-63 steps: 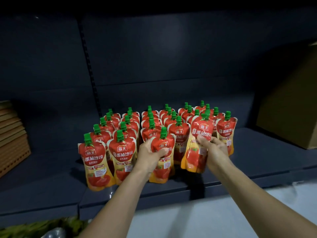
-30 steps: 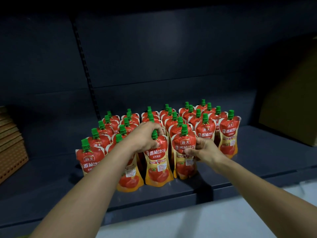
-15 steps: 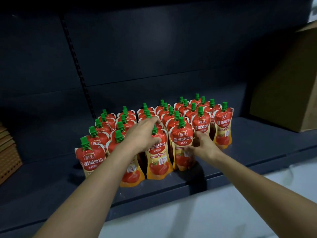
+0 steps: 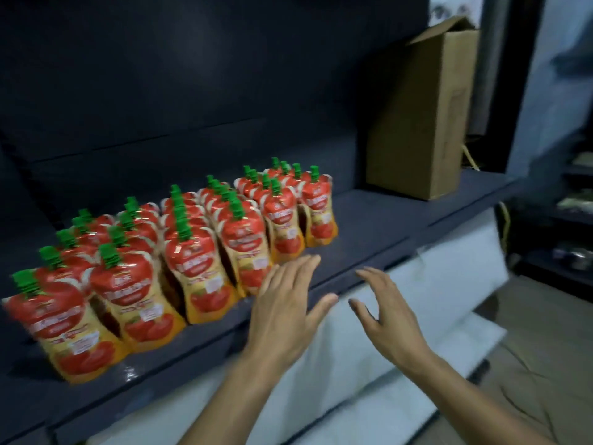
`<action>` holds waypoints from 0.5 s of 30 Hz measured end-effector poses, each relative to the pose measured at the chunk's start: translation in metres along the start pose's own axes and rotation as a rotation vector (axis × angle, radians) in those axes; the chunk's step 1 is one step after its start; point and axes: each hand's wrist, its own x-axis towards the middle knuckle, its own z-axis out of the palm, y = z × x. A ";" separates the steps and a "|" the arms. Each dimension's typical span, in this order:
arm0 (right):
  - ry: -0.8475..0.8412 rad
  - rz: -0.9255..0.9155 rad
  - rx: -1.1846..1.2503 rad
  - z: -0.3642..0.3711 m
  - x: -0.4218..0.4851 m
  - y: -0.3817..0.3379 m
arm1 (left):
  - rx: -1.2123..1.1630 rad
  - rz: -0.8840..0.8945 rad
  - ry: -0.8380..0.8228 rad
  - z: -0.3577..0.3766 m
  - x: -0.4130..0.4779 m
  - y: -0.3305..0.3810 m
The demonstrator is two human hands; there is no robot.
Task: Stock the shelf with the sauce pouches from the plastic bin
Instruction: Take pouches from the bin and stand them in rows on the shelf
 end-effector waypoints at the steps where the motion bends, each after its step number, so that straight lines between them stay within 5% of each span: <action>1: 0.014 0.038 -0.004 -0.013 -0.017 0.015 | -0.032 0.007 -0.052 0.016 -0.005 0.019; 15: 0.114 0.795 -0.208 -0.276 -0.274 0.239 | -0.339 0.306 -0.686 0.218 -0.058 0.349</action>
